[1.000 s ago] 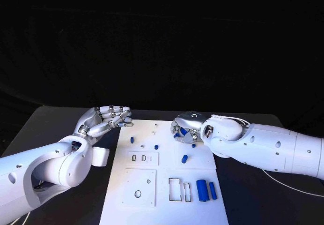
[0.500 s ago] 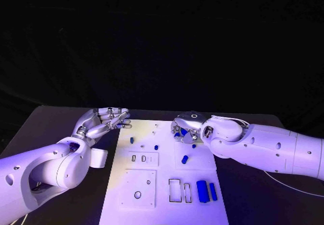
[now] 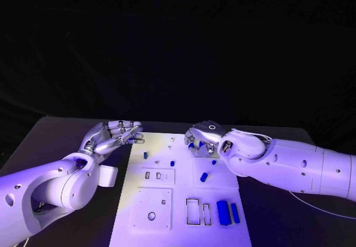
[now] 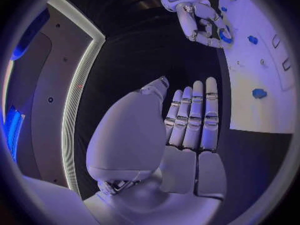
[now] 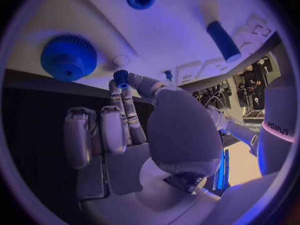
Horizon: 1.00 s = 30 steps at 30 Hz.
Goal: Assemble the parts on the task board
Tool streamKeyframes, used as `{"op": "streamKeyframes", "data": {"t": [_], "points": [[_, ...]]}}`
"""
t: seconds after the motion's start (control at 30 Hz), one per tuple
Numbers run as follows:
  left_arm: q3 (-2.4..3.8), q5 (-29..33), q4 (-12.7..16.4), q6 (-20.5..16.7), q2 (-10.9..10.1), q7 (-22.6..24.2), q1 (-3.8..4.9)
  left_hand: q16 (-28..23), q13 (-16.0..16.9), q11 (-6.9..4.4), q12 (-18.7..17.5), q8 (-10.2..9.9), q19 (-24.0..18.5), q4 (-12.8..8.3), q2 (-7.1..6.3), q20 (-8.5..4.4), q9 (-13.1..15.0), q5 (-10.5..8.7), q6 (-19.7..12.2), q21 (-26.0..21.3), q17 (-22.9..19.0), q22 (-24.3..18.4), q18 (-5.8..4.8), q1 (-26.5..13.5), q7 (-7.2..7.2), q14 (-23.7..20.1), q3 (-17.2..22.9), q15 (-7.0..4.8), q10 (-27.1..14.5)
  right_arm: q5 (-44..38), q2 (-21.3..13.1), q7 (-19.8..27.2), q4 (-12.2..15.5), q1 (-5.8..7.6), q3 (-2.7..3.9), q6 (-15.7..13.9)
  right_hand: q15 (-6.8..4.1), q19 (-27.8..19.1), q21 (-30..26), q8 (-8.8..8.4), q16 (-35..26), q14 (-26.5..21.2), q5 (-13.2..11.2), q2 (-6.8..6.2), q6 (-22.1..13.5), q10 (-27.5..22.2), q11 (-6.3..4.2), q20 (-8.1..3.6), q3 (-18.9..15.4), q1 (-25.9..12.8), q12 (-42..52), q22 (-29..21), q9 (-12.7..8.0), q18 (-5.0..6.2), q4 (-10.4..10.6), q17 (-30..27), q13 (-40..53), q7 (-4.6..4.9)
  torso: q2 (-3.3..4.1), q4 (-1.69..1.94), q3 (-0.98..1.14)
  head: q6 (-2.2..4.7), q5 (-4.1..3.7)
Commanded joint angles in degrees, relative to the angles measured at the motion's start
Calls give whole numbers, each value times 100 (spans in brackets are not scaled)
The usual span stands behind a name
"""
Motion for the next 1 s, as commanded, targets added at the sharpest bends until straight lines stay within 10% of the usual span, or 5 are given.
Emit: {"op": "streamKeyframes", "data": {"t": [0.03,1.0], "points": [[5,-26,9,121,8,5,9,-29,-8,22,-24,-21,35,6,-7,15,-3,-19,-15,18,5,5,63,-23,32,-35,41,6,1,-200,55,-214,-20,7,10,-402,-36,37,32,24,23,220,10,61,39,253,-218,-13,21,129,17,482,5,-119,-53,3,193,4,12,21,-15,35,0],[6,-26,47,169,12,-30,83,-28,-9,25,-43,-29,32,-8,-5,11,-5,-21,-25,37,18,15,61,-11,34,-37,56,7,-11,-263,798,-241,-581,35,38,-880,-34,55,61,25,51,227,-19,63,22,228,-211,-18,14,109,15,529,31,-128,-58,34,220,10,134,130,-88,85,-1]]}}
